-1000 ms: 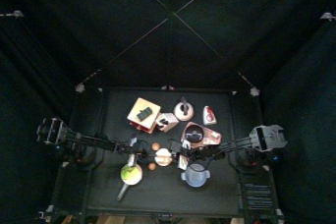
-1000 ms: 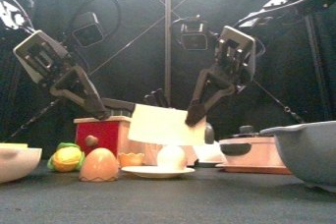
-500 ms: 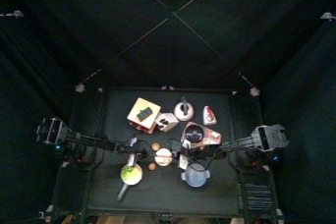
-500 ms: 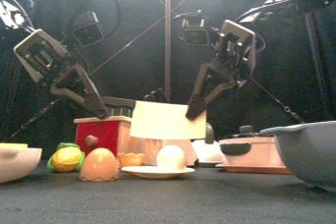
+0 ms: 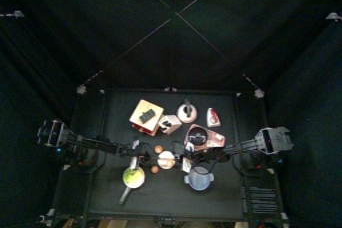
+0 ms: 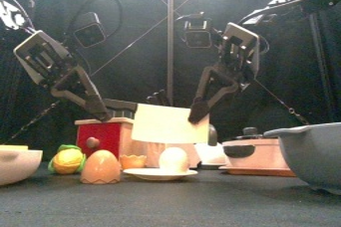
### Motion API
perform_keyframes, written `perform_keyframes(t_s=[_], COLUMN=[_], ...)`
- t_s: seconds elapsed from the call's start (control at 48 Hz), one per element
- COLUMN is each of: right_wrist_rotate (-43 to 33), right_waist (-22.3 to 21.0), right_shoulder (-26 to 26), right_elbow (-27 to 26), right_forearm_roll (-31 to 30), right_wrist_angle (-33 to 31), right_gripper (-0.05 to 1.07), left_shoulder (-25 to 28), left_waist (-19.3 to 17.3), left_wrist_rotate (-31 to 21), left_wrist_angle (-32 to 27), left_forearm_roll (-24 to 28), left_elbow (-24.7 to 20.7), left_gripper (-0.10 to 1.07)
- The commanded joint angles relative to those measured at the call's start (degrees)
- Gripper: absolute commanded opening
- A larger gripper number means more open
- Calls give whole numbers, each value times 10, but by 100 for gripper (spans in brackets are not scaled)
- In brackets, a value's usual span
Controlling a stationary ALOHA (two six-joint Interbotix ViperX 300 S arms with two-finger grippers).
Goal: Cut egg
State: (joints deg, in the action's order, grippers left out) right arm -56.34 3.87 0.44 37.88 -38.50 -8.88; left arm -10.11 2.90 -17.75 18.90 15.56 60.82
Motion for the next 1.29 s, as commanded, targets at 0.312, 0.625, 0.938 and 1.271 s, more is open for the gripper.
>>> perform_keyframes(t_s=[0.312,0.625,0.938,1.271], right_wrist_rotate=[-2,-2,-3,-4], right_waist=[-11,-11,-11,-10], right_shoulder=[-3,3,11,16], right_elbow=[-5,-5,-6,-8], right_forearm_roll=[3,3,4,14], right_wrist_angle=[0,0,0,2], right_gripper=[37,37,37,37], left_shoulder=[-2,2,17,21], left_waist=[7,7,9,10], left_wrist_rotate=[-1,-1,-2,-2], left_wrist_angle=[3,4,3,3], left_forearm_roll=[-1,-1,-1,-1], left_elbow=[-8,-8,-11,-11], left_gripper=[46,46,46,46])
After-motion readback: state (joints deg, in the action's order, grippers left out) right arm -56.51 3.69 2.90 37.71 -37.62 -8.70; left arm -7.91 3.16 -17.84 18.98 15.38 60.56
